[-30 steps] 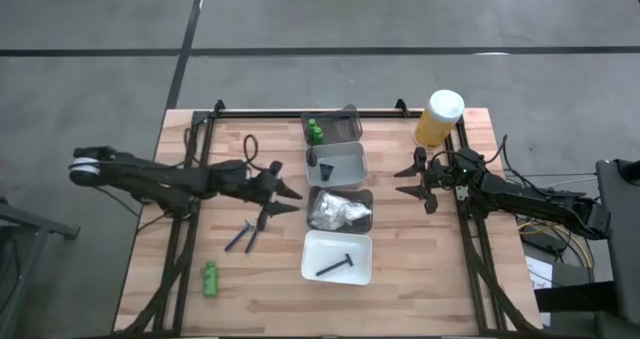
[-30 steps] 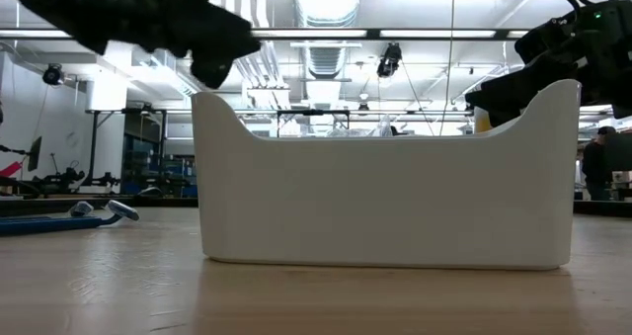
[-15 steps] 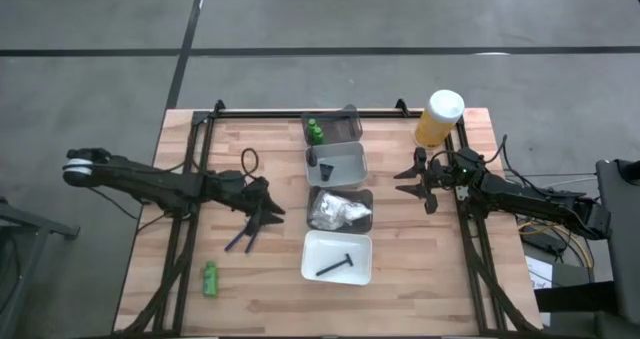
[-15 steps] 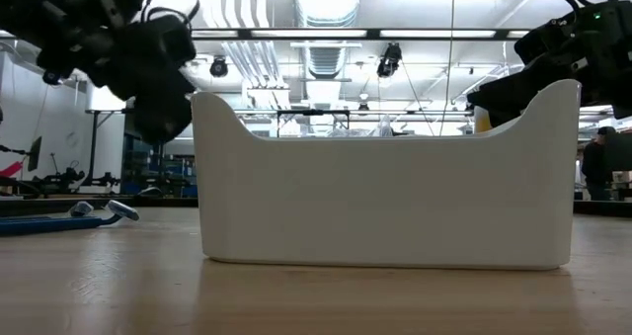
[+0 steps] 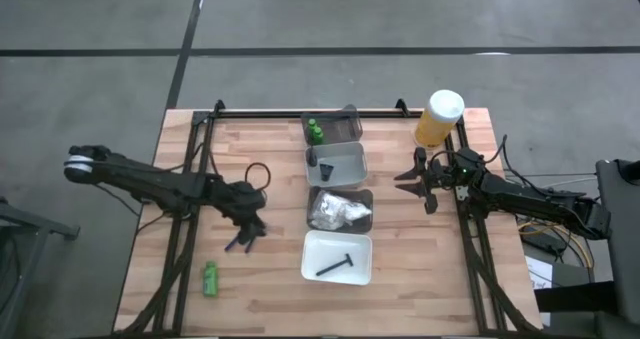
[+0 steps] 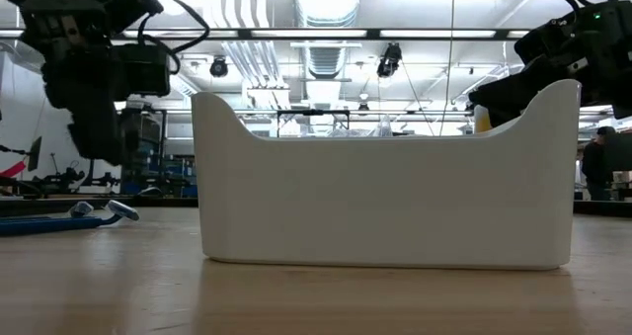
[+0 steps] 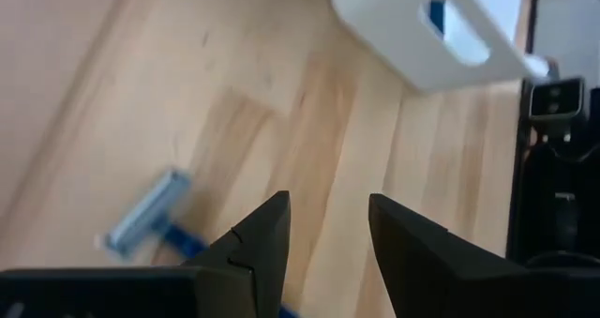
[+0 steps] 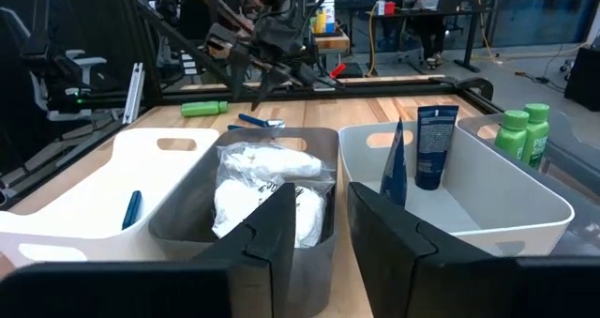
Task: Pick & Place Travel size toiletries
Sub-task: Put the left blue razor into the white bin
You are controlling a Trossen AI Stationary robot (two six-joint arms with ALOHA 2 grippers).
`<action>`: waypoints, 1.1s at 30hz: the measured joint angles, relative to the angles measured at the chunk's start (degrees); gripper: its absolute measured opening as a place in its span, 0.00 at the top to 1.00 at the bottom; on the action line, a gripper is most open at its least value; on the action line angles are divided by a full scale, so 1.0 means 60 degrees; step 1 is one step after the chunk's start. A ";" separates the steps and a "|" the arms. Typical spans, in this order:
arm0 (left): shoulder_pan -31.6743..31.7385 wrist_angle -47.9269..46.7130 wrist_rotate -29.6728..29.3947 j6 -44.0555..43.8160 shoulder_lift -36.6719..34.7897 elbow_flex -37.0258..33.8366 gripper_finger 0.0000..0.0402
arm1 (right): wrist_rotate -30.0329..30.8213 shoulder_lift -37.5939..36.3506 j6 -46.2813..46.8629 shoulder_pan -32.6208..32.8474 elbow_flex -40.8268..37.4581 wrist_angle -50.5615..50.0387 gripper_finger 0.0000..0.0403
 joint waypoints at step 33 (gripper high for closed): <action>0.0014 -0.3541 -0.0664 -0.0228 0.0029 0.0023 0.62 | 0.0000 0.0000 0.0000 -0.0002 0.0001 -0.0004 0.79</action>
